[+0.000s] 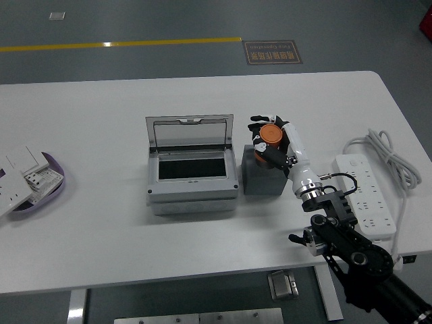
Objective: Pick up the cylinder from the cube,place it in the box,flap close box
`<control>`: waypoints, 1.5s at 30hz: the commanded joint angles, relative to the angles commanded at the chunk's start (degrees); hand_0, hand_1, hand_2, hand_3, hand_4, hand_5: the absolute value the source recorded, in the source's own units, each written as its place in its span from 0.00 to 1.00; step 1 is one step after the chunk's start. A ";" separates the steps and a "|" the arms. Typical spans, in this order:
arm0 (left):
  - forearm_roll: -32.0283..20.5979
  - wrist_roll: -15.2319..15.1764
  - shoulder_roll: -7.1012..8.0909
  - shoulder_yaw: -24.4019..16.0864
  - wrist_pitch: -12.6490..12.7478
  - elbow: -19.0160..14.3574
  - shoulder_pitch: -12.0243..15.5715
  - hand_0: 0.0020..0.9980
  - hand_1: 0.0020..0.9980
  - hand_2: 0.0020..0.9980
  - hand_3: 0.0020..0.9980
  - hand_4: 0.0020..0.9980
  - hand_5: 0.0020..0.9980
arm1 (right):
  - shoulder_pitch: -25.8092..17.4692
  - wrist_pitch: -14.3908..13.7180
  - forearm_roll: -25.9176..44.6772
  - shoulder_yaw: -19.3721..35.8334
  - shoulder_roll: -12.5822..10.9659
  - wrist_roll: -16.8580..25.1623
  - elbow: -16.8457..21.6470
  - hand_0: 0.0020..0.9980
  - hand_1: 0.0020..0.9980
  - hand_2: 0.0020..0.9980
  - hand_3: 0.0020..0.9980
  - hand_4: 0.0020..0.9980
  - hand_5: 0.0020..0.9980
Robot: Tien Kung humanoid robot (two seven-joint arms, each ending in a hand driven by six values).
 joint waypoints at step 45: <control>2.23 0.64 -0.10 -1.80 -0.40 0.00 -0.55 0.60 0.59 0.56 0.60 0.67 0.28 | 13.44 4.90 -54.58 -20.14 3.03 -31.03 4.13 0.13 0.33 0.44 0.39 0.04 0.00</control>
